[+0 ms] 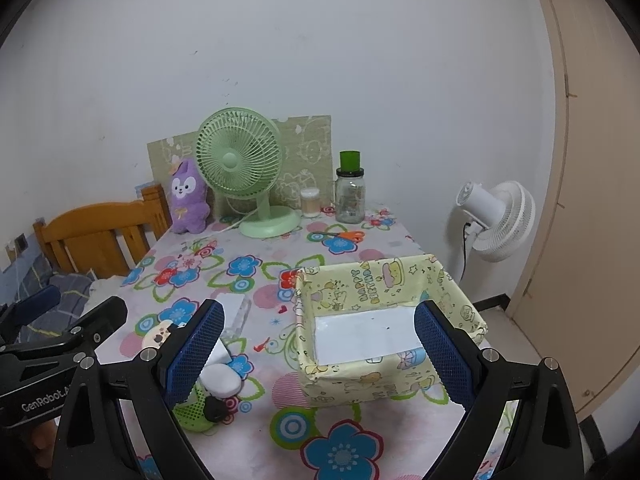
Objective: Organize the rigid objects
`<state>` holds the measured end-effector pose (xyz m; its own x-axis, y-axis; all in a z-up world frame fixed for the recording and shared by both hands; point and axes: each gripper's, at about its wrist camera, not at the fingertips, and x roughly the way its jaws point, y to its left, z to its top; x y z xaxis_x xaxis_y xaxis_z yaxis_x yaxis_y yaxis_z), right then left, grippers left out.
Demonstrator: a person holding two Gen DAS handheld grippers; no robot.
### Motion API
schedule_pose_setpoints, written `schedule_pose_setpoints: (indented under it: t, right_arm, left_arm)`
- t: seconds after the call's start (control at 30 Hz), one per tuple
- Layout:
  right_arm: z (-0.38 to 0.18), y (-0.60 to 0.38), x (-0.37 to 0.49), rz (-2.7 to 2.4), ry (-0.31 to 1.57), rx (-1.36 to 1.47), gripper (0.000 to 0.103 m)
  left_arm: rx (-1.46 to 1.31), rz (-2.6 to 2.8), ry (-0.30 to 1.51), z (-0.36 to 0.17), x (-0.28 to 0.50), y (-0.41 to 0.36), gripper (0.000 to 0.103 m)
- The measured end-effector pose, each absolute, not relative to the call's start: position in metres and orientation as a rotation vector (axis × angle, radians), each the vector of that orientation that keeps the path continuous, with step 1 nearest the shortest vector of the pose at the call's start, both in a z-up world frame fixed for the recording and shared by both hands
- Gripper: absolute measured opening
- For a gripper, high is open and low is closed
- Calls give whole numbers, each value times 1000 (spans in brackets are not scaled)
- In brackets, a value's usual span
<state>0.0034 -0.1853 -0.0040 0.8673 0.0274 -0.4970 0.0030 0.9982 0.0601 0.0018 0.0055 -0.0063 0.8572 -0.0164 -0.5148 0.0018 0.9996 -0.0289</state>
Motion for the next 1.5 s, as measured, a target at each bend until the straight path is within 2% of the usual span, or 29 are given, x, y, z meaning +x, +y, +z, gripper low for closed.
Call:
schedule_pose_setpoints:
  t: [0.87,1.5]
  right_arm:
    - [3,-184,4,23,490,49,98]
    - [-6,-176,13,52,523,53,98]
  left_arm:
    - [-14,-7,519,-7,2,5,103]
    - [-37,-11,574,-20,9,15,103]
